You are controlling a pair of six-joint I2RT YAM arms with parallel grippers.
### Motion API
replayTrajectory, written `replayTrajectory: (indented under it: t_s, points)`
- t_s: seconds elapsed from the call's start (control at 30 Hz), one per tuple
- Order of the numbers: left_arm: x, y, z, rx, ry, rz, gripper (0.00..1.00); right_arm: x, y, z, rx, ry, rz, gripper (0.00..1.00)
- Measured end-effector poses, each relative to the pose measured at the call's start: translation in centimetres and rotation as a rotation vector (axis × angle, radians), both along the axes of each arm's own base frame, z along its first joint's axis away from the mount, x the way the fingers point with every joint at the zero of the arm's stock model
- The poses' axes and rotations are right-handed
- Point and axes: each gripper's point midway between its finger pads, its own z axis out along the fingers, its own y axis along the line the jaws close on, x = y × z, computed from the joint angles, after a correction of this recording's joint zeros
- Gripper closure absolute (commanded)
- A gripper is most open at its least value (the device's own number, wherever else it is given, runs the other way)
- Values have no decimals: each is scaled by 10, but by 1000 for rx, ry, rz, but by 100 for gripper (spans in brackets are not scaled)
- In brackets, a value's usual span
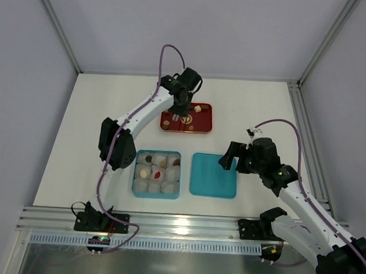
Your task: Pack the chocolate
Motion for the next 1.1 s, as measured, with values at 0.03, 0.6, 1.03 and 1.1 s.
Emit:
replayTrajectory:
  t_s: [0.03, 0.6, 1.03, 1.1]
  points:
    - [0, 0, 0, 0, 0, 0, 78, 0, 0, 0, 0, 0, 0, 0]
    - [-5, -1, 15, -31, -9, -8, 82, 0, 0, 0, 1, -1, 0, 0]
    - [-21, 10, 28, -33, 0, -4, 85, 1, 0, 1, 2, -3, 0, 0]
    - [-29, 14, 33, -38, 6, -5, 85, 2, 1, 2, 5, -8, 0, 0]
